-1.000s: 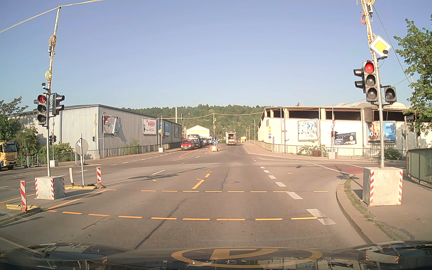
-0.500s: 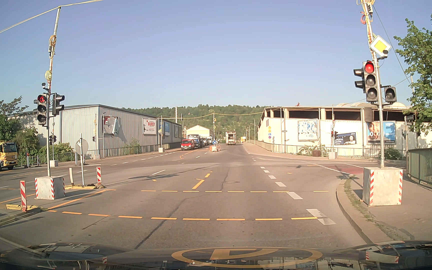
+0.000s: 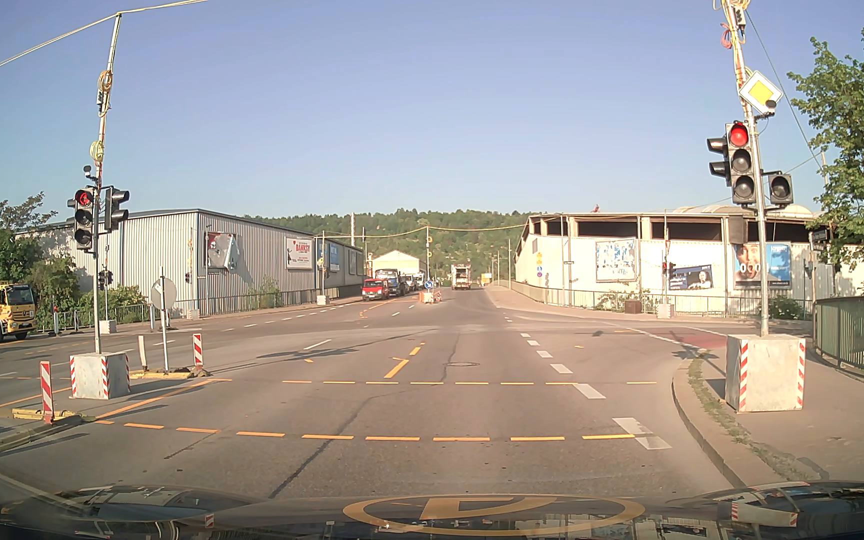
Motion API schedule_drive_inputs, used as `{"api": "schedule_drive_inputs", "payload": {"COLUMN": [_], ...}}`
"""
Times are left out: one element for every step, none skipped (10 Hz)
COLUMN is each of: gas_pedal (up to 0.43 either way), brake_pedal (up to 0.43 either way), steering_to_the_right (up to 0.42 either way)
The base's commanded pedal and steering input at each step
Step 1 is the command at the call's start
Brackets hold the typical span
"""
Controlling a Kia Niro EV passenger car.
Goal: Follow the waypoints while adhering to traffic rules and regulations
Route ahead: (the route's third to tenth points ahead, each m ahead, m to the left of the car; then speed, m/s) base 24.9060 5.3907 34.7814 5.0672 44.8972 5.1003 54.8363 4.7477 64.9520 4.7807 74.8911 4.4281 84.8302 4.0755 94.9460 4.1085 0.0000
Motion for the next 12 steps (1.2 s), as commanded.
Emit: {"api": "schedule_drive_inputs", "payload": {"gas_pedal": [0.000,0.000,0.000,0.000,0.000,0.000,0.000,0.000,0.000,0.000,0.000,0.000], "brake_pedal": [0.311,0.311,0.311,0.311,0.311,0.311,0.311,0.311,0.311,0.311,0.311,0.311], "steering_to_the_right": [-0.003,-0.003,-0.003,-0.003,-0.003,-0.003,-0.003,-0.003,-0.003,-0.003,-0.003,-0.003]}}
